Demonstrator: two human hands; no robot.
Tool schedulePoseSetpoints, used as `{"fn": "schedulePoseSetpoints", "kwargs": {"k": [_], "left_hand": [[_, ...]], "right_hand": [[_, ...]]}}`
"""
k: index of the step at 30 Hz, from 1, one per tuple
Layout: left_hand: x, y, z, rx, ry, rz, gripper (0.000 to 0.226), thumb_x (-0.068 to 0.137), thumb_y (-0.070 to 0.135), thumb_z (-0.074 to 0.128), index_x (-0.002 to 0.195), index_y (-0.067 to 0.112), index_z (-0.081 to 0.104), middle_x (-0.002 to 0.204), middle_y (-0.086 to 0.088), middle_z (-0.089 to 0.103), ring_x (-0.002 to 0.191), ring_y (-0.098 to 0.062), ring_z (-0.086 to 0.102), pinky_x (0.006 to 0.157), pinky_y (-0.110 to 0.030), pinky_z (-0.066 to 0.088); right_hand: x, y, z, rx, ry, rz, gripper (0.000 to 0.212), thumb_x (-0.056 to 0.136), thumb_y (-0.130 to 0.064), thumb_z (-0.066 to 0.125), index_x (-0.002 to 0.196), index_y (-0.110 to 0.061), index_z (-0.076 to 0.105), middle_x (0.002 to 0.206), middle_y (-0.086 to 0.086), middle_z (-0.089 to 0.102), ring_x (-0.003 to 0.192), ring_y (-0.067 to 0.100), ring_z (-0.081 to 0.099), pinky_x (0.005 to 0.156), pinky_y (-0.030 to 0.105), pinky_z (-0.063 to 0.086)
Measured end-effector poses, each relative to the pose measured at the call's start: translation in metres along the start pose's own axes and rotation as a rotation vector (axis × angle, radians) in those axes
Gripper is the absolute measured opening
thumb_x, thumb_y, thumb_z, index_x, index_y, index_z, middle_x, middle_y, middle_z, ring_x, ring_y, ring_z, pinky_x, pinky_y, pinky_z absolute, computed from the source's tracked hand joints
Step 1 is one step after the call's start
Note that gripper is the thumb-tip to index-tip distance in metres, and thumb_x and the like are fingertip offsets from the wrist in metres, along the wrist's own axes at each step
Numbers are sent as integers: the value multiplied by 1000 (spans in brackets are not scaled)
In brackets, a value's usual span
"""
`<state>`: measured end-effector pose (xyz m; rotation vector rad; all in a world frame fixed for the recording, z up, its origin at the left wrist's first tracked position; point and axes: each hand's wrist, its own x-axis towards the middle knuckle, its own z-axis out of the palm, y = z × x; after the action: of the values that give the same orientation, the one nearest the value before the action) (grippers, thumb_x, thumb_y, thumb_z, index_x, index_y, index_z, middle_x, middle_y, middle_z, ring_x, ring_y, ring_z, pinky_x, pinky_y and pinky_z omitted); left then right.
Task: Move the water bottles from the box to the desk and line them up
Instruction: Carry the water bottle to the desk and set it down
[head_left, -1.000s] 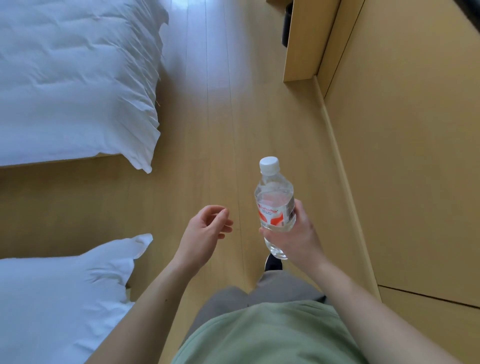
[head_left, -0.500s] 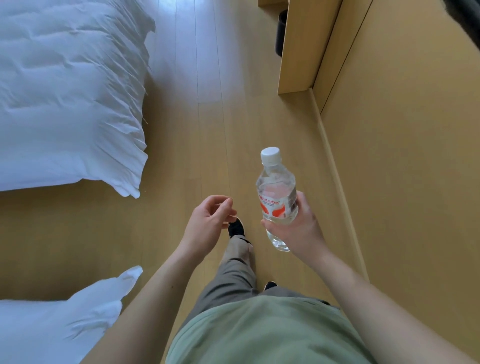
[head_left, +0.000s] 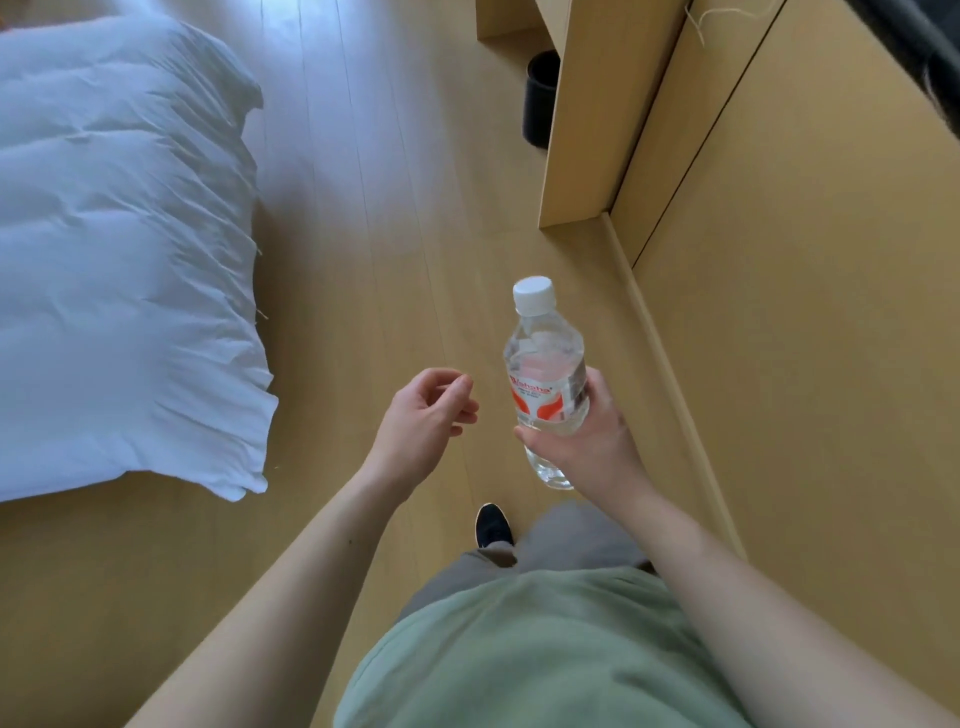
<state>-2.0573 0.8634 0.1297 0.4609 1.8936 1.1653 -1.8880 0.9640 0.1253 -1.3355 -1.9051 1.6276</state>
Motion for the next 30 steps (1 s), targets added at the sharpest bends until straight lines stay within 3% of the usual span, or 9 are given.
{"fn": "schedulePoseSetpoints", "kwargs": {"k": [5, 12, 23, 30], "left_hand": [[57, 23, -18, -6, -10, 1, 13, 103, 33, 57, 107, 24, 66, 92, -1, 76, 87, -14, 74, 88, -39, 60], [142, 54, -35, -2, 20, -29, 14, 103, 33, 57, 107, 23, 67, 91, -1, 76, 87, -15, 74, 89, -42, 59], [306, 158, -47, -24, 96, -29, 14, 103, 34, 56, 107, 24, 66, 91, 1, 76, 86, -11, 73, 88, -38, 60], [376, 192, -74, -19, 139, -61, 16, 103, 34, 56, 110, 23, 66, 93, 1, 76, 88, -13, 73, 90, -41, 60]], "right_hand": [[58, -25, 11, -5, 16, 2, 58, 70, -20, 90, 113, -32, 52, 96, -17, 68, 89, -6, 64, 72, 5, 47], [158, -48, 14, 17, 6, 19, 58, 69, -18, 90, 114, -28, 55, 98, -13, 70, 90, 1, 67, 78, 18, 52], [355, -122, 8, 27, -102, 21, 59, 72, -16, 89, 118, -28, 54, 100, -14, 69, 88, -6, 65, 68, 7, 49], [443, -158, 14, 23, -127, 27, 61, 71, -19, 89, 120, -30, 54, 102, -15, 69, 93, -4, 66, 80, 20, 53]]}}
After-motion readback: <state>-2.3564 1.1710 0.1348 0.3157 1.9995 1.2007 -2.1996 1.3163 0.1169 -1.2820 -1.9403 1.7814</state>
